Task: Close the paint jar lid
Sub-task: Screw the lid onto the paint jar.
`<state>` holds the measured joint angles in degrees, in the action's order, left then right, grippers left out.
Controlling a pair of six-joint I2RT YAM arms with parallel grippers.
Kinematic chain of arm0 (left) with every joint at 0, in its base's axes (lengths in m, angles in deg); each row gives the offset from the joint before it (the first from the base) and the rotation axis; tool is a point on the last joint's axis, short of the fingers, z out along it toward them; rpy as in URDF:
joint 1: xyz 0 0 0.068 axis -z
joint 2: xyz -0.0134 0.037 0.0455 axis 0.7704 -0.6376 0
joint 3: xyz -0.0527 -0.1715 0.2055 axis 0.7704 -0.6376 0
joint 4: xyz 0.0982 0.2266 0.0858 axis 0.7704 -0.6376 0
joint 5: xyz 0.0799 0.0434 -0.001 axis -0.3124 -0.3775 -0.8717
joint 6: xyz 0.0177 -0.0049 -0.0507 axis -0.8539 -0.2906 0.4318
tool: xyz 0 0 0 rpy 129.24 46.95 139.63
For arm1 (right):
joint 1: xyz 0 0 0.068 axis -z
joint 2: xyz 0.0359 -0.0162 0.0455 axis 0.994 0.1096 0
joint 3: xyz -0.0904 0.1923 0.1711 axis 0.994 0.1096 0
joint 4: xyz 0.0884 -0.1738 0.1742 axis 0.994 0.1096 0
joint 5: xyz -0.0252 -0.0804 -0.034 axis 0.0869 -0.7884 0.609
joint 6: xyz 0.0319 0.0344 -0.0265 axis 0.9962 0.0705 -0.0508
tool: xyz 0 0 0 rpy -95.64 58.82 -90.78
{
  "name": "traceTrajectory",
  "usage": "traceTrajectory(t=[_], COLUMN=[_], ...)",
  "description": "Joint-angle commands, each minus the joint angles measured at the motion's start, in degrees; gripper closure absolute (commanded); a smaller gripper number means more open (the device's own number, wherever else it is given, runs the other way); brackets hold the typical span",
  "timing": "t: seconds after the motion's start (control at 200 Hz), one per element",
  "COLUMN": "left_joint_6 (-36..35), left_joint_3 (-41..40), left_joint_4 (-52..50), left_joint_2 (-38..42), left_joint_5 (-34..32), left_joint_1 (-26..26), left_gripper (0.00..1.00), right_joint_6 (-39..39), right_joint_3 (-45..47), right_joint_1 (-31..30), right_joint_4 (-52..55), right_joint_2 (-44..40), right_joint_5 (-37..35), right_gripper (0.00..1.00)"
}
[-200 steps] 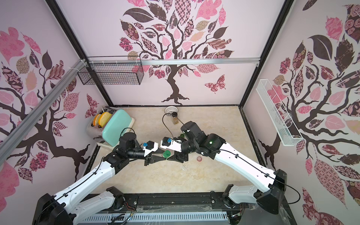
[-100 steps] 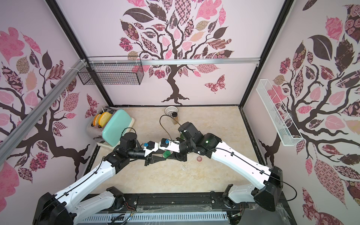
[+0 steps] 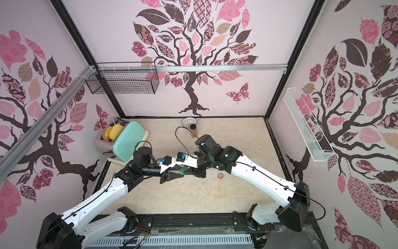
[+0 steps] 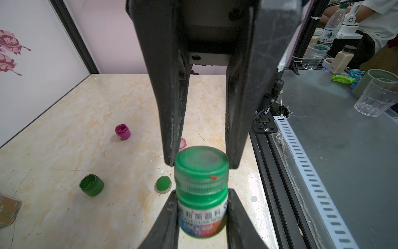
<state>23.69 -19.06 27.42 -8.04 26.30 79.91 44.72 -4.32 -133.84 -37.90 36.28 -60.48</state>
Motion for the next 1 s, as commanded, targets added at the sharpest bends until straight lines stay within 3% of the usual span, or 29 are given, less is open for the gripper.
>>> traceTrajectory(t=[0.0,0.235,0.62,0.995], left_joint_6=[-0.9,0.3,2.4,3.3], left_joint_3=[1.4,0.3,-1.4,-2.8], left_joint_4=[1.4,5.3,11.2,14.7], left_joint_2=[0.7,2.9,5.8,7.4], left_joint_5=[0.9,-2.5,-7.6,-11.5], left_joint_1=[0.2,0.1,0.2,0.2], left_gripper=[0.80,0.80,0.80,0.80], right_joint_6=[2.1,11.0,30.8,55.9], right_joint_3=[-2.2,-2.8,-5.3,-9.1], right_joint_1=[-0.6,-0.8,-3.5,-4.5], right_joint_4=[-0.1,-1.1,-1.1,1.5], right_joint_2=[0.7,1.8,5.0,7.6], right_joint_5=[-0.5,-0.7,-11.4,-13.5], right_gripper=[0.79,0.85,0.97,0.94])
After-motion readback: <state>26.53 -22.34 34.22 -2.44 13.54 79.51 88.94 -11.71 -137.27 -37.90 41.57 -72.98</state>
